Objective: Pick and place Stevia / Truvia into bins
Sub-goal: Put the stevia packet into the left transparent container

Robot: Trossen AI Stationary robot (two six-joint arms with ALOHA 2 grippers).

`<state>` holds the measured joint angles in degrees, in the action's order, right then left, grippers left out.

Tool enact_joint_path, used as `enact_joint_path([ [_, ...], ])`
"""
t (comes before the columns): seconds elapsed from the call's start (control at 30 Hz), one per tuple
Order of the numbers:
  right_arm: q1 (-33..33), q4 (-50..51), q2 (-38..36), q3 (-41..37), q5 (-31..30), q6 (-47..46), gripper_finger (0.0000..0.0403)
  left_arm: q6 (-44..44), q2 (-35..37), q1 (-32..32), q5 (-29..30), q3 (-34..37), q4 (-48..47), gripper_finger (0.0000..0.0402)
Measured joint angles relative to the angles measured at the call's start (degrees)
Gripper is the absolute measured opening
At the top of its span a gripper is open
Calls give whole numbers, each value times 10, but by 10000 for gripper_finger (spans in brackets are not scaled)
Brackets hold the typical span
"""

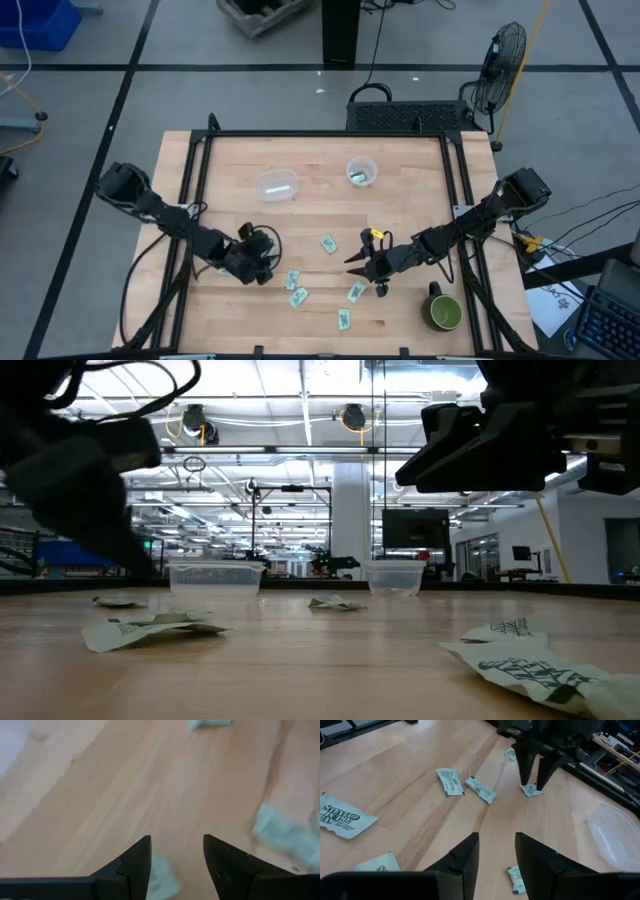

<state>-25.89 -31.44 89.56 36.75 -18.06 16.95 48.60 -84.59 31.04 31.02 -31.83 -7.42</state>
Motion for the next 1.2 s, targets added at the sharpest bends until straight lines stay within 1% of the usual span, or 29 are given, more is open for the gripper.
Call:
enact_joint_path([
  [0.1,0,0,0,0,0,0,118,-2,-7,2,1,0,-35,186],
  [0.2,0,0,0,0,0,0,118,38,-8,2,-1,0,-68,186],
  [0.47,0,0,0,0,-1,0,118,47,-10,5,-12,0,-56,186],
  [0.57,0,0,0,0,-1,0,118,46,-23,5,-15,0,-56,186],
  [0.8,0,0,0,0,-1,0,118,60,-67,4,2,-3,-38,186],
  [1.1,1,0,0,0,-1,0,116,78,-56,1,-4,-1,-34,185],
  [1.2,1,0,0,0,-1,0,116,86,-57,0,-3,-1,-30,167],
])
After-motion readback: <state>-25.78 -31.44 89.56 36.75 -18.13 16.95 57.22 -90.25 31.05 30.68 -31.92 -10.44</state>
